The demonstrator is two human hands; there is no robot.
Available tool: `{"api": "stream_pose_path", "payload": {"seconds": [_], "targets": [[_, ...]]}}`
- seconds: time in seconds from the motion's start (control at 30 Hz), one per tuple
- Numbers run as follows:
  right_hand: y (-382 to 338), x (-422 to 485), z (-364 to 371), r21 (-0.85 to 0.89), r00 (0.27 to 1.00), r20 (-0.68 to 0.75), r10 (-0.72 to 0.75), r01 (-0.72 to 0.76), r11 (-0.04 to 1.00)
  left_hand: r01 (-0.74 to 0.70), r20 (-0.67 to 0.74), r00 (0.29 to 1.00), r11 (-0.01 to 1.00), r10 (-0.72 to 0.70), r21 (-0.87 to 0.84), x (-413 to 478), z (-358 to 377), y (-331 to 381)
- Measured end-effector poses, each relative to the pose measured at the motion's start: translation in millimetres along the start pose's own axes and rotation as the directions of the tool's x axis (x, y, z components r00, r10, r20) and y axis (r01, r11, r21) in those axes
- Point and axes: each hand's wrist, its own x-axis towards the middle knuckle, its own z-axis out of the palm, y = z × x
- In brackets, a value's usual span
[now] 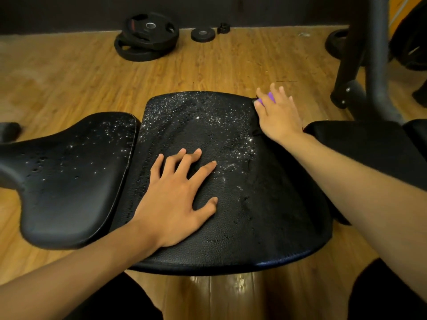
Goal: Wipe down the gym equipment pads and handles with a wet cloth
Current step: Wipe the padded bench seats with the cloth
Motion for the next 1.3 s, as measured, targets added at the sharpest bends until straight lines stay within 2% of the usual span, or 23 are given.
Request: {"api": "stream_pose_path", "payload": {"seconds": [0.13, 0.2, 0.27, 0.3, 0.43, 0.57, 0.63, 0.73, 0.8, 0.87, 0.97, 1.03, 1.17, 1.3], "targets": [[-4.4, -121.5, 12.6, -0.036, 0.994, -0.057, -0.097, 0.095, 0.995, -0.001, 0.011, 1.0, 1.0, 0.001, -0.002, -3.1, -1.2, 0.2], [-13.3, -195.1, 6.6, -0.042, 0.997, -0.008, -0.072, 0.072, 0.996, -0.004, 0.007, 1.0, 1.0, 0.004, -0.009, -2.6, -2.4, 1.0], [-20.4, -224.5, -4.7, -0.06, 0.995, 0.09, -0.048, 0.054, 0.997, -0.005, 0.006, 1.0, 1.0, 0.005, -0.009, -0.6, -3.0, 1.4], [-20.4, -214.6, -7.7, -0.056, 0.992, 0.113, -0.053, 0.06, 0.997, -0.003, 0.007, 1.0, 1.0, 0.003, -0.009, -0.3, -3.0, 1.2], [-12.3, -90.3, 7.6, -0.029, 0.997, -0.034, -0.069, 0.068, 0.997, -0.002, 0.009, 1.0, 1.0, 0.002, -0.006, 0.0, -2.0, 0.4], [-21.1, 10.8, 3.3, 0.015, 1.0, 0.003, -0.004, 0.004, 1.0, -0.007, -0.001, 1.0, 1.0, 0.007, 0.0, 0.8, -0.5, -0.6], [-24.2, 0.2, 5.2, 0.035, 1.0, -0.006, -0.028, 0.028, 0.999, -0.006, 0.003, 1.0, 1.0, 0.006, 0.003, 0.8, 0.2, -0.7], [-17.6, -93.9, 11.7, 0.04, 0.993, -0.095, -0.076, 0.08, 0.996, -0.006, 0.008, 1.0, 1.0, 0.006, 0.005, -1.9, 0.5, -0.4], [-13.7, -169.9, 3.0, 0.053, 0.997, -0.024, -0.071, 0.072, 0.996, -0.012, 0.008, 1.0, 1.0, 0.011, 0.013, -2.0, 0.5, -1.0], [-6.6, -208.5, -10.1, -0.02, 0.993, 0.083, -0.088, 0.09, 0.996, -0.018, 0.005, 1.0, 1.0, 0.018, 0.013, -1.1, 0.1, -1.8], [5.8, -178.0, -18.7, -0.157, 0.991, 0.039, -0.127, 0.131, 0.979, -0.025, -0.011, 1.0, 1.0, 0.025, 0.01, 0.2, -0.2, -0.9], [10.5, -130.2, -13.4, -0.129, 0.991, 0.065, -0.113, 0.12, 0.984, -0.02, -0.011, 1.0, 1.0, 0.02, 0.012, 0.4, 0.0, -0.5], [14.8, -40.5, -3.5, -0.082, 0.998, -0.004, -0.058, 0.058, 0.995, -0.021, -0.013, 1.0, 1.0, 0.022, 0.019, 1.5, 1.1, -2.1], [15.4, -47.2, 1.1, -0.008, 0.999, -0.036, -0.02, 0.019, 1.0, -0.019, -0.006, 1.0, 1.0, 0.02, 0.022, 0.8, 0.5, -2.0]]}}
